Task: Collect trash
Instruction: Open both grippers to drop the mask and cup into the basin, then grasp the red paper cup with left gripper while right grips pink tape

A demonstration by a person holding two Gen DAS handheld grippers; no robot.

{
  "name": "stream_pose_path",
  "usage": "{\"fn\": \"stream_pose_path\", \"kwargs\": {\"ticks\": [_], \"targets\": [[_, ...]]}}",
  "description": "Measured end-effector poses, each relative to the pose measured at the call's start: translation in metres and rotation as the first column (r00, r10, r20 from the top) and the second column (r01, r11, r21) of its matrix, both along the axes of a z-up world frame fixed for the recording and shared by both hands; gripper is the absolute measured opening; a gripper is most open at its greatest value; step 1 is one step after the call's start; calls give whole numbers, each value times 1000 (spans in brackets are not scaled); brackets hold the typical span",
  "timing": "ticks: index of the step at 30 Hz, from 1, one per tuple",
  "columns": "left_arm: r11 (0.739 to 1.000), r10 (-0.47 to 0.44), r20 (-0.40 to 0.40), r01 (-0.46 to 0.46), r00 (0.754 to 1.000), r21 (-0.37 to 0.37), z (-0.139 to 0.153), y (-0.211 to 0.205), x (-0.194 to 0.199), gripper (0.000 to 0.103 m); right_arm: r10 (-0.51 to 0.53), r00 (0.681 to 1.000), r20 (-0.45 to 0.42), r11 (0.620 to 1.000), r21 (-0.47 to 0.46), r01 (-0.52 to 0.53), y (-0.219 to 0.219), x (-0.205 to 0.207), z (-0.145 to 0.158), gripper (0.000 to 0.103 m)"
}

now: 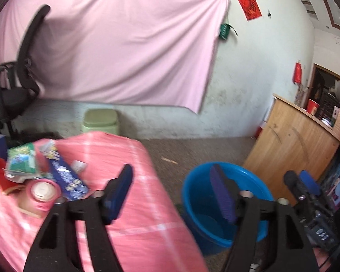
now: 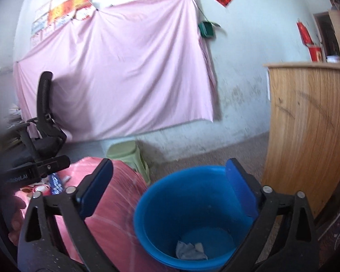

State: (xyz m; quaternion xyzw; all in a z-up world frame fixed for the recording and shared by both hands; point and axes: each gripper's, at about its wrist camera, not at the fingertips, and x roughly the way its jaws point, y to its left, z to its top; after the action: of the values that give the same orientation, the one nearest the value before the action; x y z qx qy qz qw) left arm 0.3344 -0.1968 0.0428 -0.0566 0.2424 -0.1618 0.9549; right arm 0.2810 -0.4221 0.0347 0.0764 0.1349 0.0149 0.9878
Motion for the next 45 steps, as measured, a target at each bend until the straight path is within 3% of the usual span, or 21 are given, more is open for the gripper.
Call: {"fn": "stream_pose_path", "kwargs": {"ticks": [1,9,15,22,26,30,39,45], "targets": [[1000,17,20,-17,1000,-1,3,4,-2,86,12,1000,26,1000,-8,-11,7,-3,4,103],[990,139,149,-138,979,-15,17,64,-35,96,103,979,178,995,-37,-98,56,-21,29,103],[968,247,226,-249,942,-20,23,110,-66,97,182,953,243,983,-59,-172,92,-29,41,103],[932,347,292,-363,891,0,18,162,-94,97,267,930,254,963,-95,-251,136,-28,41,103],[917,376,302,-399,876,18,8,187,-105,97,322,918,230,946,-102,-306,163,-23,38,103],[908,390,276,-417,878,41,-7,205,-105,97,374,910,180,926,-127,-356,191,-12,29,103],[918,379,110,-388,919,81,-37,242,-77,97,439,898,-37,871,-228,-435,251,30,-1,103],[938,340,4,-339,941,65,-50,254,-56,93,482,854,-195,824,-231,-517,277,54,-25,103]]}}
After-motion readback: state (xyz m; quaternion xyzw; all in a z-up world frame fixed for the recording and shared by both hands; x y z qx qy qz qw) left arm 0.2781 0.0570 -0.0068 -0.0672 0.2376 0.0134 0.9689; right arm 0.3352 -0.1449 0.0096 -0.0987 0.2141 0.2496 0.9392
